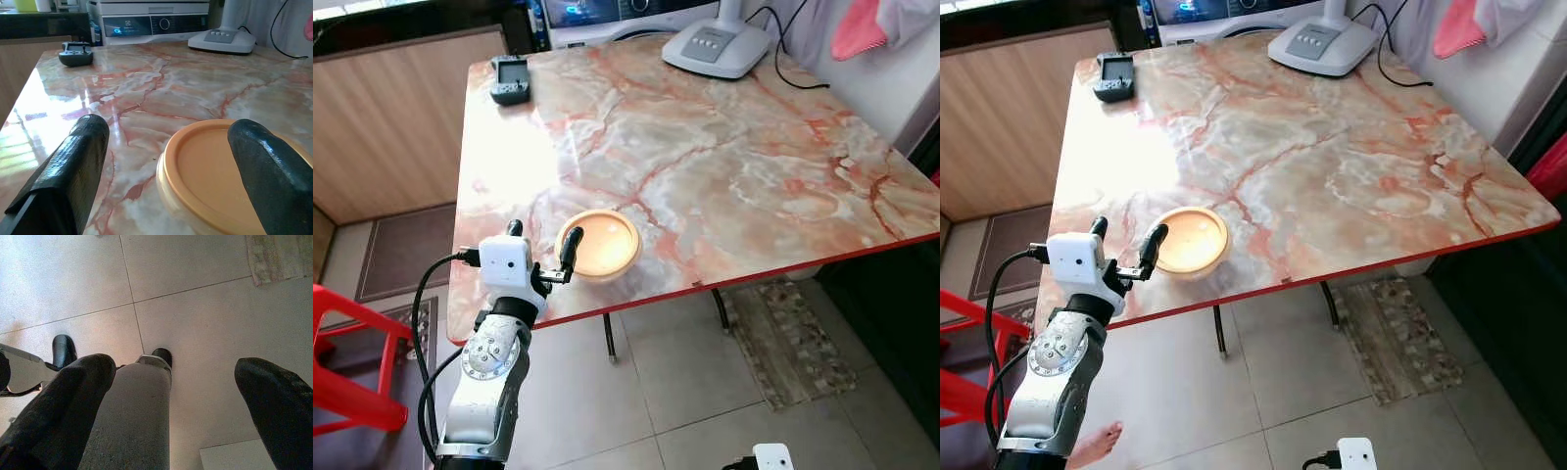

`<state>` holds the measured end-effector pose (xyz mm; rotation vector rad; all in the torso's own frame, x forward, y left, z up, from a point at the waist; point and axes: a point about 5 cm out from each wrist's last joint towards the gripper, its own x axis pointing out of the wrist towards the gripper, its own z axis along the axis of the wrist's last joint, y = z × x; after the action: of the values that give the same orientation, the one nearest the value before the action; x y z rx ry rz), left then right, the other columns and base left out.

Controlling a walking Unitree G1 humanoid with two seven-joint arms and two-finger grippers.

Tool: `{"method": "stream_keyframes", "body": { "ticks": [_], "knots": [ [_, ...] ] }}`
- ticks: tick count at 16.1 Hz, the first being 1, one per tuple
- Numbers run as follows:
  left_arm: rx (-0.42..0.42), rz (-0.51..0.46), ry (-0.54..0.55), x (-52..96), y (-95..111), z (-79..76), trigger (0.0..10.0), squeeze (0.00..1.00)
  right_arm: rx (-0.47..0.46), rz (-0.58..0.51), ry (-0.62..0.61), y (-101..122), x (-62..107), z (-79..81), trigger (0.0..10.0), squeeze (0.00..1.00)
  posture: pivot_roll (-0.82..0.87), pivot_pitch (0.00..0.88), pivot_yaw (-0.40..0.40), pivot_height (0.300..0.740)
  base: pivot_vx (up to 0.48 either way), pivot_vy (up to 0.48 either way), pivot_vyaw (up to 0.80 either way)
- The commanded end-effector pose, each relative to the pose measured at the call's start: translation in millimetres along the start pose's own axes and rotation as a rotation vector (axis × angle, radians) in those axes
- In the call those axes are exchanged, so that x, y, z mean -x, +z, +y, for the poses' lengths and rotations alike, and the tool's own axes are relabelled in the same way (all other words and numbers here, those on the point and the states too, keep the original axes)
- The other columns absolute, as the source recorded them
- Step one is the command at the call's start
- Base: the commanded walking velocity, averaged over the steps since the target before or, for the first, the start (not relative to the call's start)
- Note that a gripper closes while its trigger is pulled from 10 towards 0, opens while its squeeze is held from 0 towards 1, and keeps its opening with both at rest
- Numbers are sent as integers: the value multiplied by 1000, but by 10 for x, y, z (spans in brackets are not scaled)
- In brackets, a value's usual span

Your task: Restocking fridge

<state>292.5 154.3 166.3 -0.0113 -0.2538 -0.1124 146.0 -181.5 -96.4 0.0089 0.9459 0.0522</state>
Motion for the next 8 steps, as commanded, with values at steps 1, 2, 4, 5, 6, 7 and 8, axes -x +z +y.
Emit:
{"method": "stream_keyframes", "body": {
  "ticks": [1,2,4,5,6,7,8],
  "knots": [
    [-16,-5,11,19,5,31,10000,0,-15,48,7,-133,29,28,10000,0,46,163,41,740,0,0,0],
    [-15,-7,12,22,7,29,10000,0,-10,49,9,-135,30,27,10000,0,44,163,41,740,0,0,0],
    [-13,-6,12,26,4,25,10000,0,-7,49,11,-139,32,25,10000,0,43,157,41,740,0,0,0],
    [-15,-4,11,27,-1,21,10000,0,-6,50,11,-142,33,25,10000,0,44,153,41,740,0,0,0],
    [-13,-2,12,21,-6,20,10000,0,-2,53,12,-146,34,24,10000,0,45,146,41,740,0,0,0],
    [-13,-2,11,17,-6,17,10000,0,-1,54,13,-150,35,25,10000,0,44,143,41,740,262,0,0],
    [-13,-4,8,10,-4,14,10000,0,-1,54,14,-151,36,27,10000,0,44,141,42,740,270,0,0]
  ]
}}
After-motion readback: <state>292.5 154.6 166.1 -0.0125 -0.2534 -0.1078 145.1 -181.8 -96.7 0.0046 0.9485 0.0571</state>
